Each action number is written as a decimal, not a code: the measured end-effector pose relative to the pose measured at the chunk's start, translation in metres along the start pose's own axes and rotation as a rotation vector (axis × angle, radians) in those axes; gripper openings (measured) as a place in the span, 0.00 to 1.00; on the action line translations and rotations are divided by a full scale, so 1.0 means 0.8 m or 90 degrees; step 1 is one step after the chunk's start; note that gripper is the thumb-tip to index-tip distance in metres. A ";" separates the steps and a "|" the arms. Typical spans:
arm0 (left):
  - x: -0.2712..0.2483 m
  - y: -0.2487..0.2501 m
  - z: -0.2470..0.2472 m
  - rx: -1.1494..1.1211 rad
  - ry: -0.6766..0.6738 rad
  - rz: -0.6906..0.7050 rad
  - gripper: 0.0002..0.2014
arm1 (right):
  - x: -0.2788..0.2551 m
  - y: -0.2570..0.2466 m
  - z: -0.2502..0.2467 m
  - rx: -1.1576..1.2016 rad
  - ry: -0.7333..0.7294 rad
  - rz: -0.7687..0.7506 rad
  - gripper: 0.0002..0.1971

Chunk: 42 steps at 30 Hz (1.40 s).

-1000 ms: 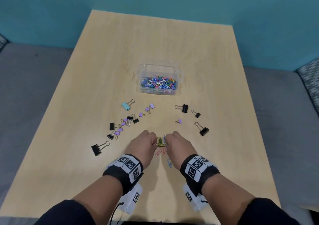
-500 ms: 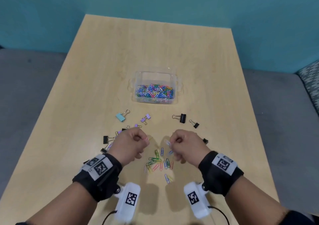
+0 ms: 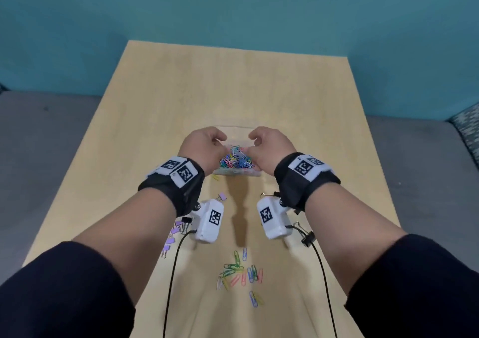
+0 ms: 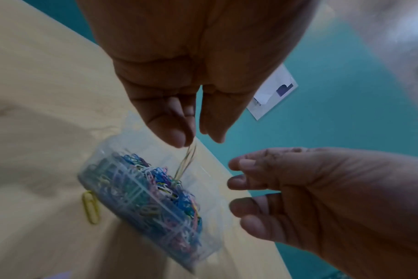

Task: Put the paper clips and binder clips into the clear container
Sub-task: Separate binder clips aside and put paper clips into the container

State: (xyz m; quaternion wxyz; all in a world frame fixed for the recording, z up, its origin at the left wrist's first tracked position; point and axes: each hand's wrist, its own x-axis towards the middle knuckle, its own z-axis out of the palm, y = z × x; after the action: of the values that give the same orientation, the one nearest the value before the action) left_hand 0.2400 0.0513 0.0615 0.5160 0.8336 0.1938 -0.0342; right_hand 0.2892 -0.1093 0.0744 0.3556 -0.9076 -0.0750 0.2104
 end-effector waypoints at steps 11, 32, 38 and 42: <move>-0.085 -0.103 0.034 0.582 -0.142 0.202 0.14 | -0.153 0.087 0.047 -0.182 -0.102 -0.088 0.16; -0.203 -0.122 0.060 0.623 -0.229 0.418 0.16 | -0.273 0.132 0.099 -0.322 -0.149 -0.140 0.24; -0.256 -0.149 0.037 0.481 -0.165 0.351 0.17 | -0.275 0.122 0.114 -0.372 -0.132 -0.190 0.28; -0.256 -0.154 0.048 0.513 -0.201 0.346 0.26 | -0.257 0.111 0.117 -0.429 -0.202 -0.220 0.38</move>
State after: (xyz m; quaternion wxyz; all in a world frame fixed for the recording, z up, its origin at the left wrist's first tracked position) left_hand 0.0123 0.0070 -0.0084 0.1666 0.9714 -0.1387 -0.0964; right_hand 0.0619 -0.1761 0.0204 0.0522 -0.9037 -0.3447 0.2485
